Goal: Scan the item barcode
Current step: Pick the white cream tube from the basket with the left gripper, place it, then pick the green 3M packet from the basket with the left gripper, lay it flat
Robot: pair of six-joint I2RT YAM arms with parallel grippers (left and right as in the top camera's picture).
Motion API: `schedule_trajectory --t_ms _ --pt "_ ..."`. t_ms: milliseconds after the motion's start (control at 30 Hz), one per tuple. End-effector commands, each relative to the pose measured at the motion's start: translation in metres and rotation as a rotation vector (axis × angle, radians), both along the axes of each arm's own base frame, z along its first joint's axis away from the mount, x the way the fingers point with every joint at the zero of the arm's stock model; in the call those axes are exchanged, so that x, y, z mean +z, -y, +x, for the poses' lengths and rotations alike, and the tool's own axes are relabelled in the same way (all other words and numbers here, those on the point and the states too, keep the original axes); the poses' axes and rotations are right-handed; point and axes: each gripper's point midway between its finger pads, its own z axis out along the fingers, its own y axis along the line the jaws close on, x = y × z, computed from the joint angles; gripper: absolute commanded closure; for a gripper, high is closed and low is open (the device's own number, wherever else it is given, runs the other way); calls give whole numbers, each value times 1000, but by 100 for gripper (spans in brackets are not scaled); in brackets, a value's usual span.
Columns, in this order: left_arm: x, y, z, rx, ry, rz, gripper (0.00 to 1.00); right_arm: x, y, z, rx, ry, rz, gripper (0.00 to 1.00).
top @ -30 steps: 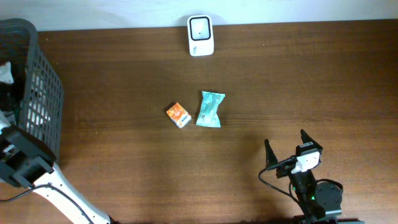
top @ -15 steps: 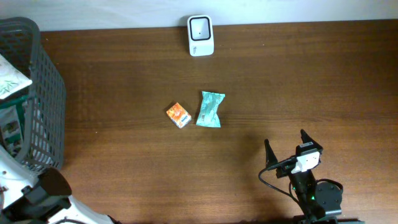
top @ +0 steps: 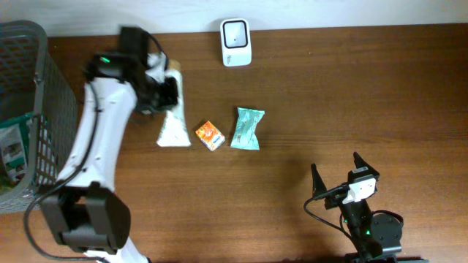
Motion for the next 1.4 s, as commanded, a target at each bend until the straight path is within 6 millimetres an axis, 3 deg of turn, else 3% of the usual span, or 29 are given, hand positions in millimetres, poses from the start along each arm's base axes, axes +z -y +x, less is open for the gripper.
schedule_trajectory --t_ms 0,100,200,367,467,600,733,767,867,900,1000,1067,1100,1133,1167,1233,1300,1367 --pt "-61 23 -17 81 -78 -3 100 -3 -1 0 0 -4 7 2" --pt "-106 39 -31 75 -92 6 100 -3 -1 0 0 -4 7 2" --pt "-134 30 -40 98 -84 97 100 -3 -1 0 0 -4 7 2" --pt "-136 15 -38 123 -62 178 100 -3 -1 0 0 -4 7 2" --pt "-136 18 -37 118 -62 162 100 -3 -1 0 0 -4 7 2" --pt "-129 63 -36 33 -45 2 100 -3 -1 0 0 -4 7 2" --pt "-125 99 -39 -48 2 -18 100 -3 -1 0 0 -4 7 2" --pt "-124 102 -37 -53 15 -17 95 -3 -1 0 0 -4 7 2" --pt "-124 89 -27 -20 59 61 54 -3 -1 0 0 -4 7 1" --pt "-115 84 -23 -9 71 74 48 -3 -1 0 0 -4 7 2" --pt "-43 56 2 6 176 93 40 -3 -1 0 0 -4 7 2" --pt "46 30 19 27 321 87 29 -3 -1 0 0 -4 7 2" --pt "105 2 23 74 417 93 27 -3 -1 0 0 -4 7 2" --pt "141 -26 22 145 476 116 25 -3 -1 0 0 -4 7 2" --pt "159 -46 19 194 508 133 24 -3 -1 0 0 -4 7 2" --pt "207 -120 -1 381 596 194 24 -3 -1 0 0 -4 7 2" --pt "219 -202 -27 598 604 296 24 -3 -1 0 0 -4 7 2" --pt "213 -260 -50 773 559 381 24 -3 -1 0 0 -4 7 2"
